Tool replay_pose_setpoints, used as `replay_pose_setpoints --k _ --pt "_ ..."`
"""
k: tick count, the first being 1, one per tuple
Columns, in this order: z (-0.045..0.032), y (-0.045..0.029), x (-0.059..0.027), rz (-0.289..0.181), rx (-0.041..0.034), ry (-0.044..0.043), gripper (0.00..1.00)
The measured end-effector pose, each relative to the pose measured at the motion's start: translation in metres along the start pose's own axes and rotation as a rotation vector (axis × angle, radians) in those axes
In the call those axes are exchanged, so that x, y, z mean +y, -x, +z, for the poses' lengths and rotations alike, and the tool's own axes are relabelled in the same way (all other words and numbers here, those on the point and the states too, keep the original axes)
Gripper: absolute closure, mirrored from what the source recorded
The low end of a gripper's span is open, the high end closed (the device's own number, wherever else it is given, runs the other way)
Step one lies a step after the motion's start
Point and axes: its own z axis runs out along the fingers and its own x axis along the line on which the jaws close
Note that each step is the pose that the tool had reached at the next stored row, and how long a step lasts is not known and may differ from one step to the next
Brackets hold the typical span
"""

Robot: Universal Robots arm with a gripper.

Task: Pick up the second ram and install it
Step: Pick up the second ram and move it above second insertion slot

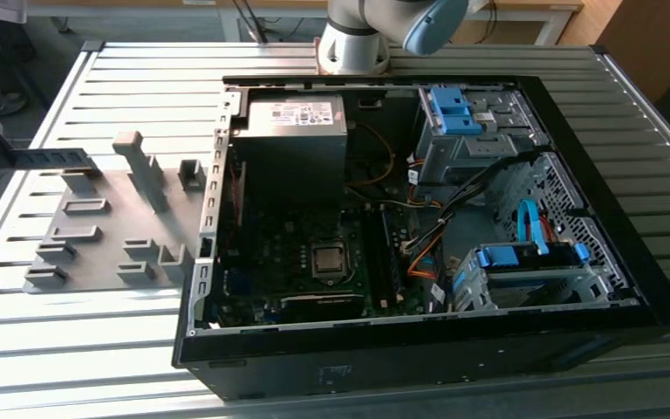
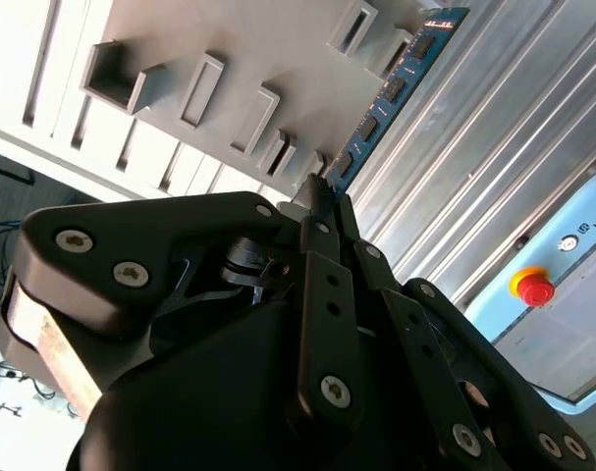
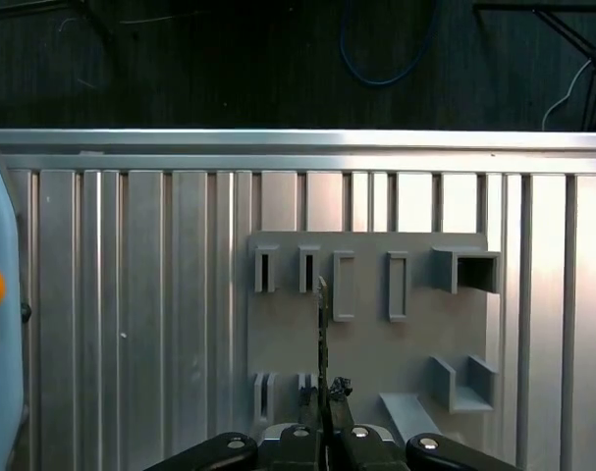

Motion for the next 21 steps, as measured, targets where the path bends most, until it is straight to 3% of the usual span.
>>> replay_pose_setpoints --k 21 --pt "-0.0163 0.0001 -0.0005 0.000 -0.0004 -0.0003 0.86"
